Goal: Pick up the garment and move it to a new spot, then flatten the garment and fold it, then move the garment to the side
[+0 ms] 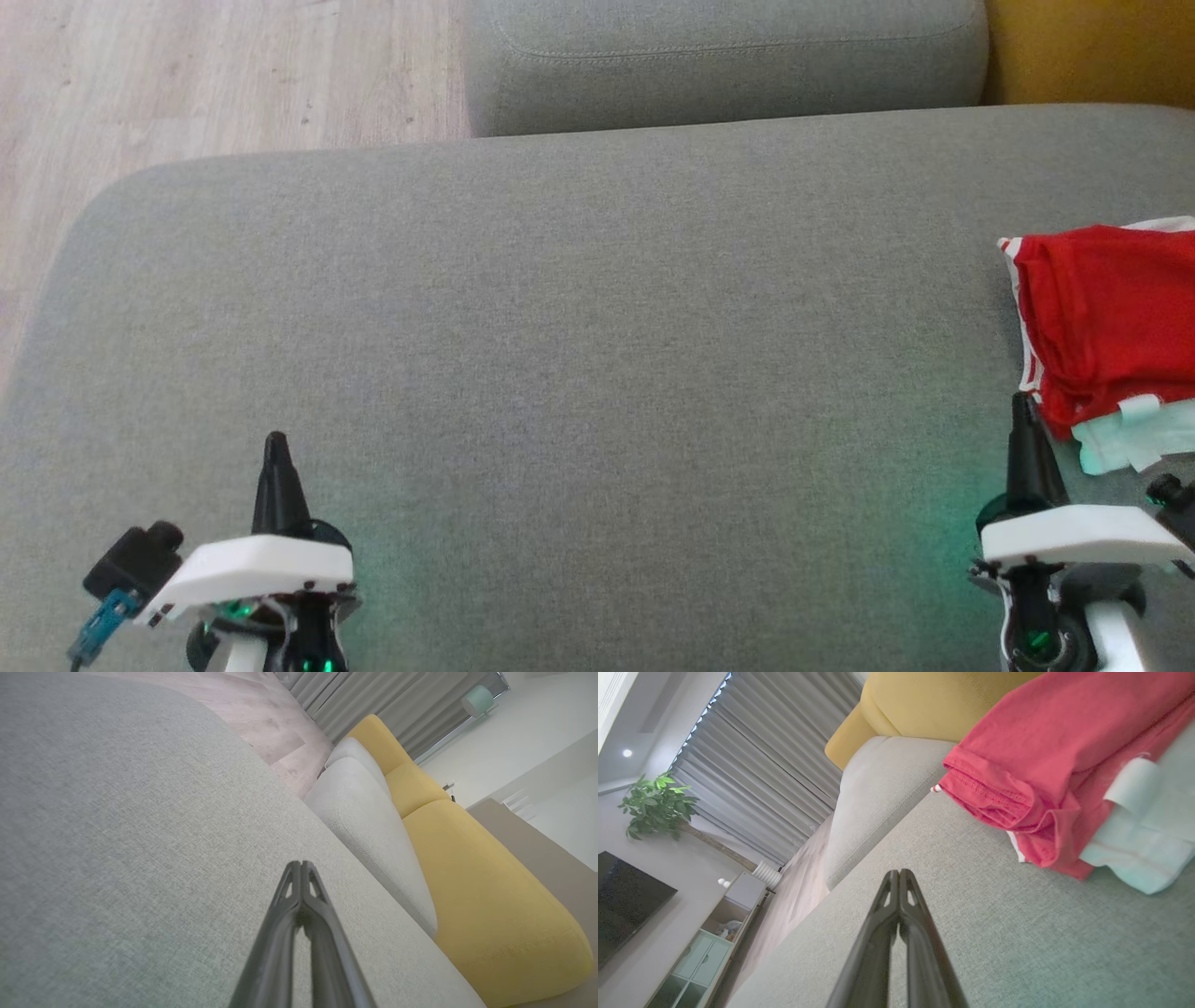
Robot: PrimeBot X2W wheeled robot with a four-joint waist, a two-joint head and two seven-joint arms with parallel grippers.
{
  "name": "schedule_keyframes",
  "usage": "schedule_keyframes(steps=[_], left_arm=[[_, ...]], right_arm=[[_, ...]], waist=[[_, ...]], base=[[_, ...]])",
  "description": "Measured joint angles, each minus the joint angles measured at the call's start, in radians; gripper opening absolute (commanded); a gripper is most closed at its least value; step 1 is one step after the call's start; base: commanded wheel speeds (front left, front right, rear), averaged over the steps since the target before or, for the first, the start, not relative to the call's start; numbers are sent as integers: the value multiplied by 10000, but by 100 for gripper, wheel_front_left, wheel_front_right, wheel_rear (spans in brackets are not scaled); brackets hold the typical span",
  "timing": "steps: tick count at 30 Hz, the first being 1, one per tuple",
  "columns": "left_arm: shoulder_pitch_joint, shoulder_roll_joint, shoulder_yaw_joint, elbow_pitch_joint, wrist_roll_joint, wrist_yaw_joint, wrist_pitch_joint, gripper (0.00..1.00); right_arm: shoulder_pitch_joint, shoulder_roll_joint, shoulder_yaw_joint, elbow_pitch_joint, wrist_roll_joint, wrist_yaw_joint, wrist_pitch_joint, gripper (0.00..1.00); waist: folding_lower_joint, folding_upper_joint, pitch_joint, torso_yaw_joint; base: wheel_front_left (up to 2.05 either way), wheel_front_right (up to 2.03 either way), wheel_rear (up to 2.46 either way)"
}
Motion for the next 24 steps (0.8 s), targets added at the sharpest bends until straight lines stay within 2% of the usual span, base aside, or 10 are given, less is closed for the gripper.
schedule_keyframes(steps=[24], left_arm=[[5,-4,476,-102,-2460,-305,704,0]], right_arm=[[-3,0,-221,-90,2913,0,702,0]], waist=[[0,0,-157,0]], base=[[0,0,0]])
